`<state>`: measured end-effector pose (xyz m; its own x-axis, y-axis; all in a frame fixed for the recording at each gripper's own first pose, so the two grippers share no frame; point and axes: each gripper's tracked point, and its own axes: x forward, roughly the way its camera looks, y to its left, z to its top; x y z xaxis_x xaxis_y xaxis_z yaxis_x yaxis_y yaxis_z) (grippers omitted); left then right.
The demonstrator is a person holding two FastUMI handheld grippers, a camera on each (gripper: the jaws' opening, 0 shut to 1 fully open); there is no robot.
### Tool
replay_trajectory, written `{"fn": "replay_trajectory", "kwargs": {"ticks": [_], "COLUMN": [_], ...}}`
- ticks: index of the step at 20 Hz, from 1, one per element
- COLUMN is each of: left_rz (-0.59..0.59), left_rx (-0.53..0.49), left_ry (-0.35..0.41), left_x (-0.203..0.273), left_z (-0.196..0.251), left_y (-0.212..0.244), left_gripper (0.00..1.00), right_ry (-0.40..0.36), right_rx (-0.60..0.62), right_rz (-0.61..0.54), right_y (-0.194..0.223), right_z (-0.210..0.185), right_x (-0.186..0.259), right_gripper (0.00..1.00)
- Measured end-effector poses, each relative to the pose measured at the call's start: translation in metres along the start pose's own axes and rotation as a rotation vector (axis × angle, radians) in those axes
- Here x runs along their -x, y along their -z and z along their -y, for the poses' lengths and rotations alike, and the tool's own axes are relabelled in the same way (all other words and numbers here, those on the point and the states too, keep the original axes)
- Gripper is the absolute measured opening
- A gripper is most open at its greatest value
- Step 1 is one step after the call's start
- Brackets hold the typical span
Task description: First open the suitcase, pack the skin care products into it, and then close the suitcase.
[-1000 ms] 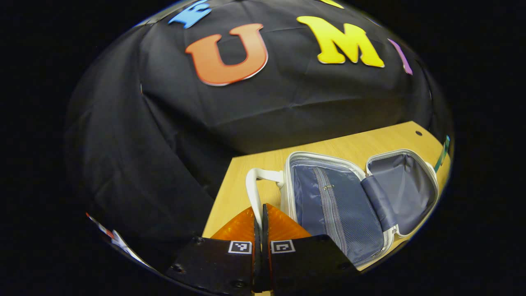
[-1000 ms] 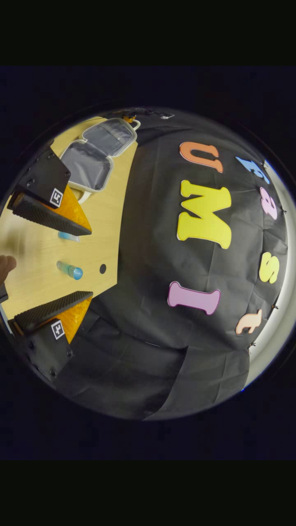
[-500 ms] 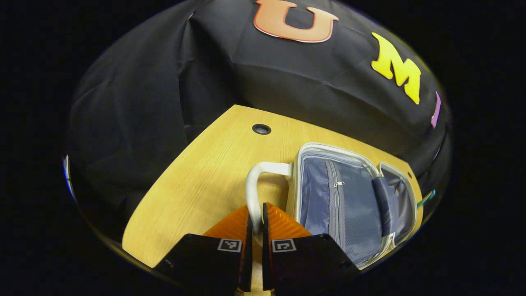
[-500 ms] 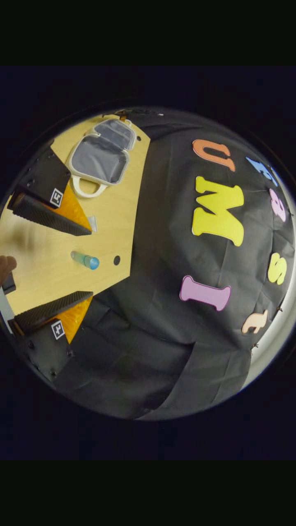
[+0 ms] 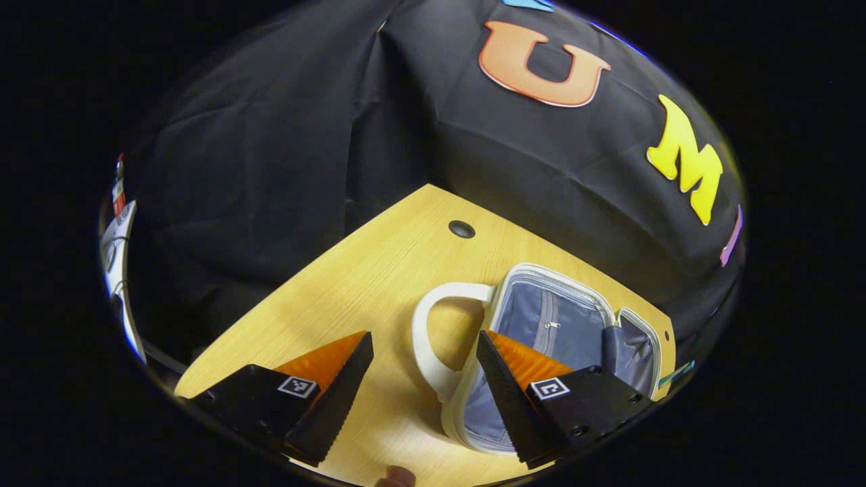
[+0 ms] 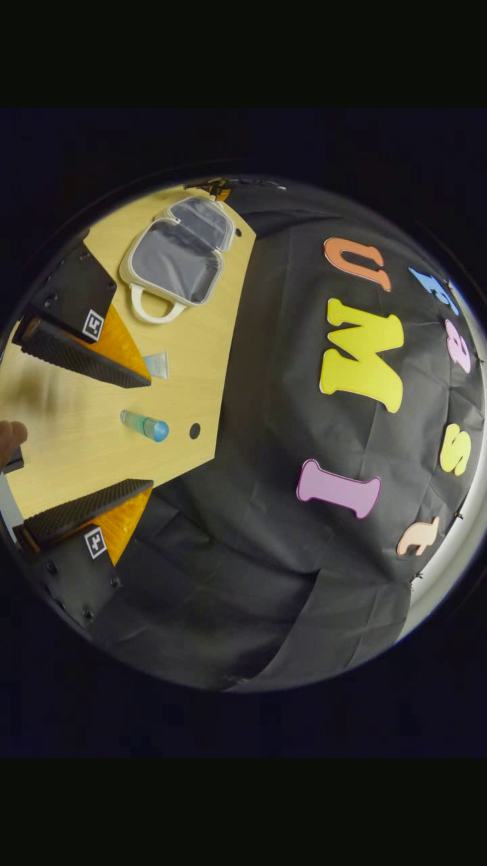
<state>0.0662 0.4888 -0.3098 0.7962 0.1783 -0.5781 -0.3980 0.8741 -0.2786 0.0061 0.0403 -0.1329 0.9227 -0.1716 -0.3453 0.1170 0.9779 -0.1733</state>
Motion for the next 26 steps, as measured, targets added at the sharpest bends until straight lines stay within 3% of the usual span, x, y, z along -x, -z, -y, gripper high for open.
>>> {"fn": "replay_trajectory", "kwargs": {"ticks": [7, 12, 19, 23, 26], "left_rz": [0.074, 0.036, -0.043, -0.147, -0.157], "left_rx": [-0.154, -0.279, -0.386, -0.431, -0.489], "left_ry": [0.123, 0.288, 0.463, 0.658, 0.667], "left_x": [0.065, 0.090, 0.112, 0.132, 0.125], "left_z": [0.140, 0.275, 0.422, 0.508, 0.533], "left_y": [0.008, 0.066, 0.144, 0.209, 0.231], "left_gripper": [0.99, 0.98, 0.98, 0.99, 0.99], "right_ry": [-0.074, -0.109, -0.114, -0.115, -0.116], "right_rx": [0.071, 0.052, 0.044, 0.039, 0.040], "right_rz": [0.059, 0.051, 0.022, -0.016, -0.060], "right_y": [-0.001, 0.005, 0.025, 0.045, 0.064], "right_z": [0.015, 0.038, 0.090, 0.118, 0.138], "right_x": [-0.013, -0.024, -0.039, -0.048, -0.058], "right_gripper": [0.80, 0.81, 0.80, 0.81, 0.81]}}
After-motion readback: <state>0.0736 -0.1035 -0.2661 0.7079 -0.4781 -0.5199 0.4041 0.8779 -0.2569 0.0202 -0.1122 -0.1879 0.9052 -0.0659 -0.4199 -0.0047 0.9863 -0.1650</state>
